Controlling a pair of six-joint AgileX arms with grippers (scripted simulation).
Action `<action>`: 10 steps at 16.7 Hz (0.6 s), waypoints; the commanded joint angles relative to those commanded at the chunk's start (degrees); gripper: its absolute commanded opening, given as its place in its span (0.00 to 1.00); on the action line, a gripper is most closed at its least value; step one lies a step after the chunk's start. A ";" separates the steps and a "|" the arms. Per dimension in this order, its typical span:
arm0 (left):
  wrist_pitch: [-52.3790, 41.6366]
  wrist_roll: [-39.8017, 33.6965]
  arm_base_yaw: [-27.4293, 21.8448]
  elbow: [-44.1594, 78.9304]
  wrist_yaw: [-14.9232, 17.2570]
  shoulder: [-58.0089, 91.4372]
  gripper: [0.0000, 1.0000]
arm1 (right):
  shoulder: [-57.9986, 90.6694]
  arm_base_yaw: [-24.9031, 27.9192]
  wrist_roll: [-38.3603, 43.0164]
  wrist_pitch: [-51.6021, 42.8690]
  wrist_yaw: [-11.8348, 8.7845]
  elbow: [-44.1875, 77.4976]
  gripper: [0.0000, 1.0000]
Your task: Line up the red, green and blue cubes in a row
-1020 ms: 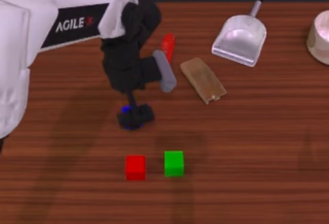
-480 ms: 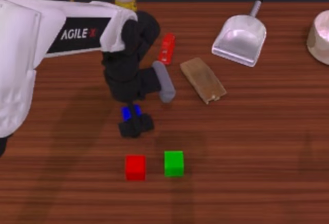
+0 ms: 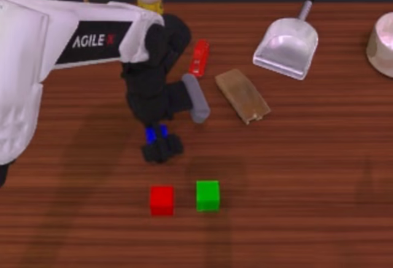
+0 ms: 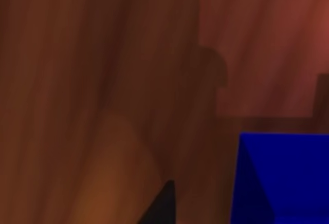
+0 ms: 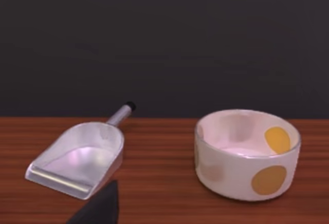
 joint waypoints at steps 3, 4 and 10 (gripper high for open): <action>0.00 0.00 0.00 0.00 0.00 0.00 0.10 | 0.00 0.00 0.00 0.00 0.00 0.00 1.00; 0.00 0.00 0.00 0.00 0.00 0.00 0.02 | 0.00 0.00 0.00 0.00 0.00 0.00 1.00; 0.00 0.00 0.00 0.00 0.00 0.00 0.00 | 0.00 0.00 0.00 0.00 0.00 0.00 1.00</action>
